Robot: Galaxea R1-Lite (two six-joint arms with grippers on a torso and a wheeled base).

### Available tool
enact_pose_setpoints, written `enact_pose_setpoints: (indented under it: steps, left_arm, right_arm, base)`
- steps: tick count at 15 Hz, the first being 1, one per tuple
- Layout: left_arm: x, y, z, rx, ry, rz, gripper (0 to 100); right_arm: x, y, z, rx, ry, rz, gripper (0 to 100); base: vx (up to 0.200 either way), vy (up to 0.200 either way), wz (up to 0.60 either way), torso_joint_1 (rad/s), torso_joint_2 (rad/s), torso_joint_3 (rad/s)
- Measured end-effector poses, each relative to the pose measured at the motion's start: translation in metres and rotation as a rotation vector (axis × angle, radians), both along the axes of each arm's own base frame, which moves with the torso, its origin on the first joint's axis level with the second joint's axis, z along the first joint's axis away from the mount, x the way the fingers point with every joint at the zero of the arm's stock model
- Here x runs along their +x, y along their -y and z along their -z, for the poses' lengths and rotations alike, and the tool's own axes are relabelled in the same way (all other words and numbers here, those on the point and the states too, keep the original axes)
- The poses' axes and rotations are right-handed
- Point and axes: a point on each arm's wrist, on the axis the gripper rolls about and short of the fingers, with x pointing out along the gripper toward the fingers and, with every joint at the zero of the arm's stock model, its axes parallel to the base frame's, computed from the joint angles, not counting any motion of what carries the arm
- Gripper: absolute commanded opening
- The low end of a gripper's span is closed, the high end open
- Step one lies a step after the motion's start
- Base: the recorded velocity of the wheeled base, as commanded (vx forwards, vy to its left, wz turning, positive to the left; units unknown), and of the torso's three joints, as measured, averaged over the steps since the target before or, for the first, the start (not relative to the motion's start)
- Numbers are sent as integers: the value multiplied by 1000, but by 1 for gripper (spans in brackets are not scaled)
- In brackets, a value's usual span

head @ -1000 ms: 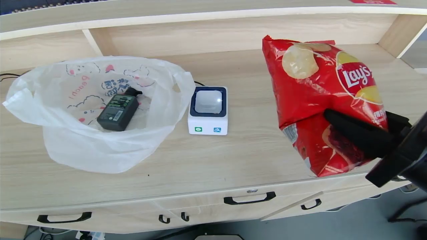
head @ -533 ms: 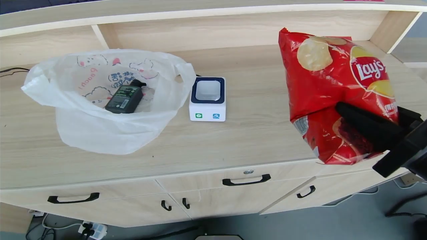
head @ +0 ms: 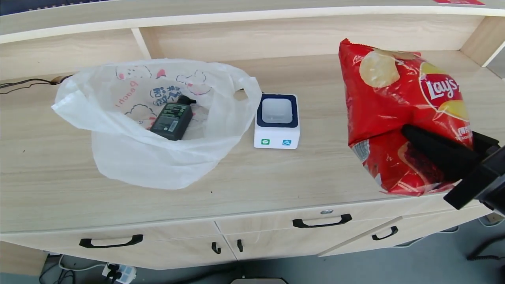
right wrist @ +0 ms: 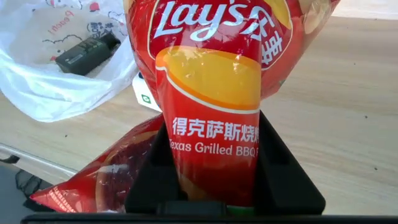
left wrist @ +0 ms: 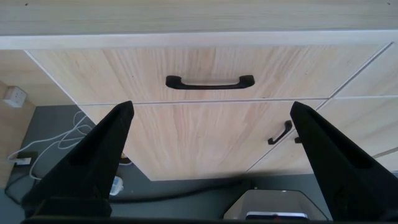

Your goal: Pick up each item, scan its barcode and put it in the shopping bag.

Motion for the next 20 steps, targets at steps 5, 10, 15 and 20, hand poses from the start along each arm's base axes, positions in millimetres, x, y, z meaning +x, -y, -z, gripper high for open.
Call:
enact_pose_setpoints:
  steps: [5, 10, 15, 20]
  left_arm:
    - [0, 0, 0, -2, 0, 0, 100]
    - [0, 0, 0, -1, 0, 0, 100]
    - [0, 0, 0, -2, 1, -1, 100]
    - [0, 0, 0, -3, 1, 0, 100]
  right_arm:
    - [15, 9, -2, -20, -44, -27, 0]
    - [58, 9, -31, -90, 34, -72, 0]
    - [95, 0, -46, -408, 247, -62, 0]
    - [109, -1, -38, -575, 312, -55, 0]
  base:
    - [0, 160, 0, 4, 3, -1]
    - [0, 0, 0, 0, 0, 0]
    - [0, 0, 0, 0, 0, 0]
    - [0, 0, 0, 0, 0, 0]
